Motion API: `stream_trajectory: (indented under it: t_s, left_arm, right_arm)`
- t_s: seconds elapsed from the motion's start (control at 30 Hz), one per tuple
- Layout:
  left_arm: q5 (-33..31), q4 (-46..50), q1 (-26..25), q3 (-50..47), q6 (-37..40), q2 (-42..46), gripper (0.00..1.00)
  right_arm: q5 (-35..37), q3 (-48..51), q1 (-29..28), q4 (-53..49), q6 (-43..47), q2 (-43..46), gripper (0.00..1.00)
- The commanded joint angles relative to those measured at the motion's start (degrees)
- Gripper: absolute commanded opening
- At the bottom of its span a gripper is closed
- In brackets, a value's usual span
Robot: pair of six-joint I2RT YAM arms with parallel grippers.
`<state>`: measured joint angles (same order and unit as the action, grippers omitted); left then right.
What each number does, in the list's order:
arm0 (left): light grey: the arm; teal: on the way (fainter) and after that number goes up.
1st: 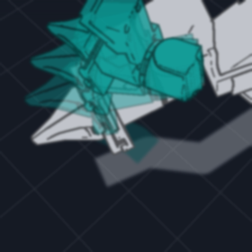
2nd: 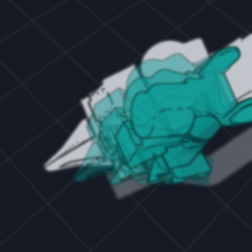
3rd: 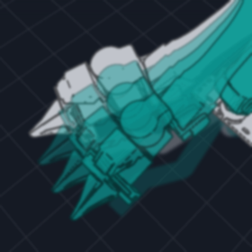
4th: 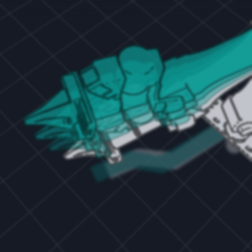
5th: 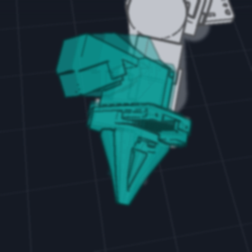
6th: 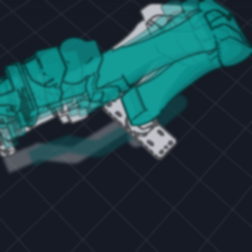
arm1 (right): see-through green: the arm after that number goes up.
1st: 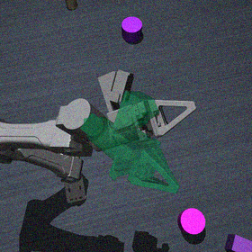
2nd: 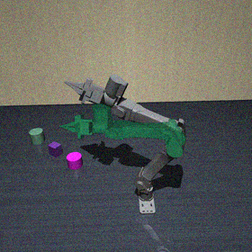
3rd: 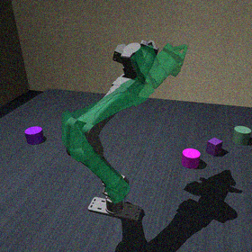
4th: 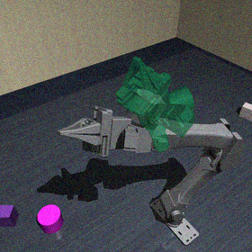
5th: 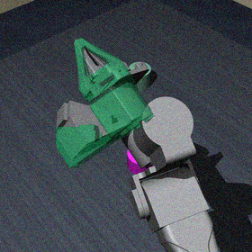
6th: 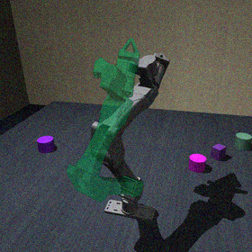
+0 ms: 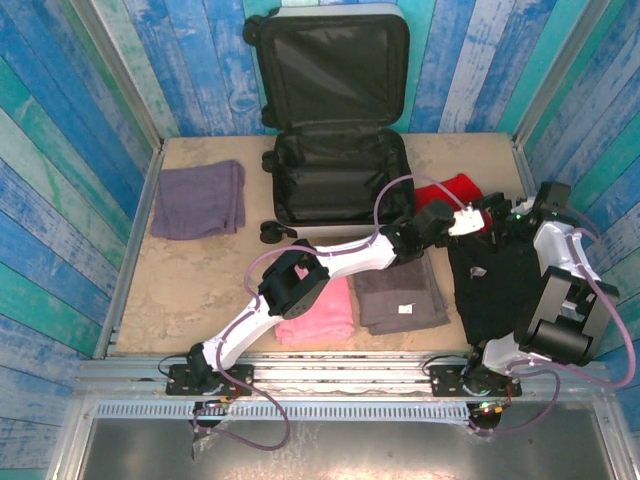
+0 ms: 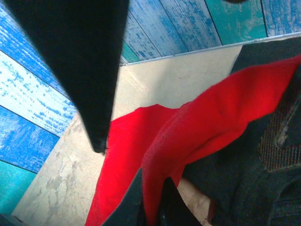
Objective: Pack the luggage
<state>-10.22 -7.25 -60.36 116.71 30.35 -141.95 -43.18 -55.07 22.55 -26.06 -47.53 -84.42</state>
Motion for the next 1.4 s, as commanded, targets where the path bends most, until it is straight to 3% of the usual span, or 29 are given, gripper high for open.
stream_trajectory:
  t_s: [0.0, 0.23, 0.7, 0.9, 0.93, 0.97, 1.0, 1.03, 1.07, 1.17, 1.37]
  left_arm:
    - [-0.01, -3.81, -0.20, 0.63, -1.23, -0.54, 0.00]
    - [1.65, -4.38, -0.28, 0.20, -2.46, 0.38, 0.00]
    - [2.21, -5.90, -0.35, -3.05, -3.88, 2.98, 0.00]
    - [3.03, -6.35, -0.46, -3.97, -4.24, 4.00, 0.00]
    - [2.78, -6.81, -0.46, -4.26, -4.33, 4.35, 0.00]
    - [1.98, -7.64, -0.47, -4.98, -4.56, 4.76, 0.11]
    - [1.01, -8.79, -0.46, -6.03, -4.80, 5.44, 0.32]
    - [-0.46, -10.61, -0.46, -7.92, -4.81, 6.59, 0.61]
    - [-2.22, -13.17, -0.46, -10.54, -4.52, 7.94, 0.72]
    - [-8.20, -23.12, -0.10, -20.64, -3.38, 14.55, 0.84]
    - [-10.34, -27.24, 5.69, -36.78, -13.31, 30.45, 0.86]
  right_arm:
    - [0.54, 0.14, -0.31, 2.58, -3.54, -0.86, 0.90]
    - [2.46, 0.60, -0.61, 7.94, -8.23, -4.85, 0.90]
    - [8.22, -5.09, -5.98, 14.75, -12.86, -13.89, 0.75]
    - [9.30, -7.86, -7.05, 16.32, -10.65, -15.07, 0.43]
    - [9.63, -8.63, -7.16, 15.48, -9.64, -14.83, 0.30]
    - [10.07, -9.39, -7.16, 14.38, -8.39, -14.41, 0.19]
    - [10.70, -10.23, -7.16, 13.01, -6.91, -14.01, 0.11]
    - [11.91, -11.75, -7.16, 10.99, -4.91, -13.53, 0.02]
    - [13.02, -13.71, -7.16, 8.17, -2.57, -13.09, 0.00]
    - [16.48, -20.52, -7.16, 0.39, 4.14, -12.35, 0.00]
    - [18.21, -34.70, -8.00, -9.43, 13.65, -11.70, 0.00]
